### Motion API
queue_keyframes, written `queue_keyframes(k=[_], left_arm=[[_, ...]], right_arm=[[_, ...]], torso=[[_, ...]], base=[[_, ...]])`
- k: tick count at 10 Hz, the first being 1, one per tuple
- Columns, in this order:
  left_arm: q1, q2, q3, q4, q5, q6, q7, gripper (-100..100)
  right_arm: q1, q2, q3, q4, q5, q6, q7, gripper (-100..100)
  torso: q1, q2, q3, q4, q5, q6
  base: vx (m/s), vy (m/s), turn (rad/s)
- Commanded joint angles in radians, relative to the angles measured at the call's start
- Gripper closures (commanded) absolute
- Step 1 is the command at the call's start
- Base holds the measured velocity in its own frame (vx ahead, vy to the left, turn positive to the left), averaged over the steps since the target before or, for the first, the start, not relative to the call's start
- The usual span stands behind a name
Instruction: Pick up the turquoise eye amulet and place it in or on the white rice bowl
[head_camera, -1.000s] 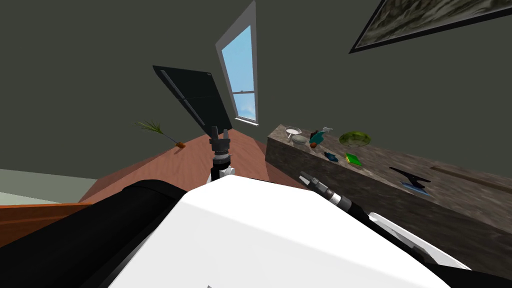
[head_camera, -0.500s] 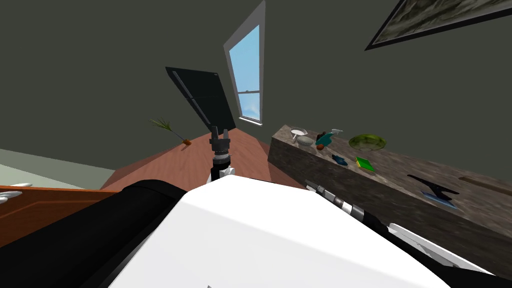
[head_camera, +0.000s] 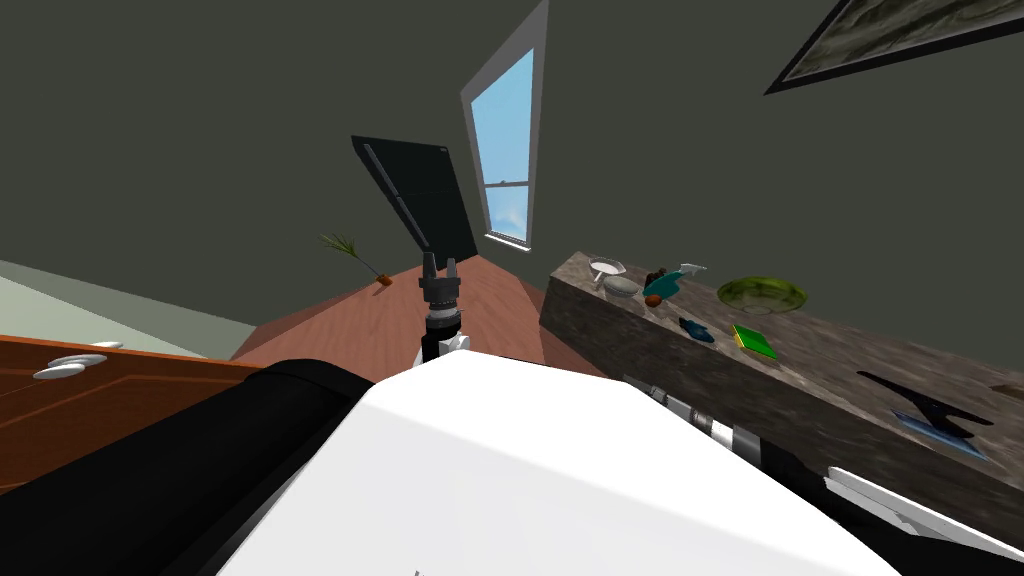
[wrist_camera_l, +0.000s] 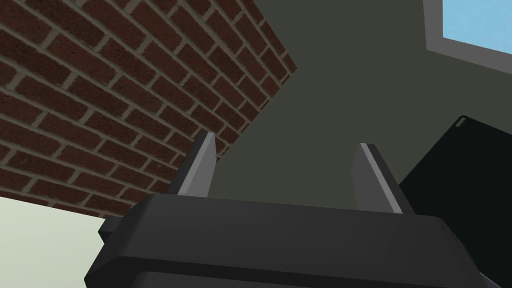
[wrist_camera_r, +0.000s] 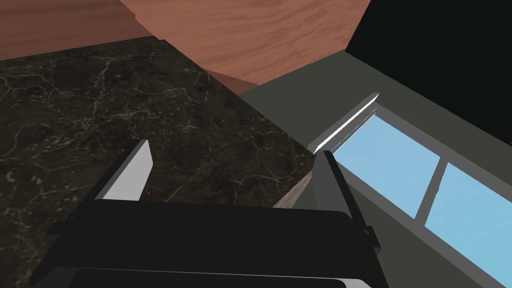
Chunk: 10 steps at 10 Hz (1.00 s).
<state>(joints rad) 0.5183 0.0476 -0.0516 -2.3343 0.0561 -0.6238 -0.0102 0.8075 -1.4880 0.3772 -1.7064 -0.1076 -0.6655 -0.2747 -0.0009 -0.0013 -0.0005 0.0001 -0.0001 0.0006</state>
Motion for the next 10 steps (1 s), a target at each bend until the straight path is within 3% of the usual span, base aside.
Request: queue_keyframes(k=[1,2,7,10], left_arm=[[0.000,0.000,0.000,0.000,0.000,0.000,0.000,0],[0.000,0.000,0.000,0.000,0.000,0.000,0.000,0],[0.000,0.000,0.000,0.000,0.000,0.000,0.000,0],[0.000,0.000,0.000,0.000,0.000,0.000,0.000,0]], right_arm=[[0.020,-0.050,0.027,0.045,-0.005,0.003,-0.007,-100],[0.020,-0.074,0.027,0.045,-0.005,0.003,-0.007,-100],[0.079,-0.210,0.100,0.157,-0.012,0.022,0.001,-100],[0.097,-0.247,0.124,0.192,-0.015,0.030,0.007,-100]], torso=[[0.000,0.000,0.000,0.000,0.000,0.000],[0.000,-0.001,0.000,0.000,0.000,-0.001],[-0.003,-0.003,-0.001,-0.001,-0.001,0.000],[-0.004,-0.005,-0.003,-0.001,-0.001,-0.001]], base=[[0.036,0.018,0.160],[0.034,0.005,0.091],[0.059,-0.018,0.142],[0.081,-0.045,0.126]])
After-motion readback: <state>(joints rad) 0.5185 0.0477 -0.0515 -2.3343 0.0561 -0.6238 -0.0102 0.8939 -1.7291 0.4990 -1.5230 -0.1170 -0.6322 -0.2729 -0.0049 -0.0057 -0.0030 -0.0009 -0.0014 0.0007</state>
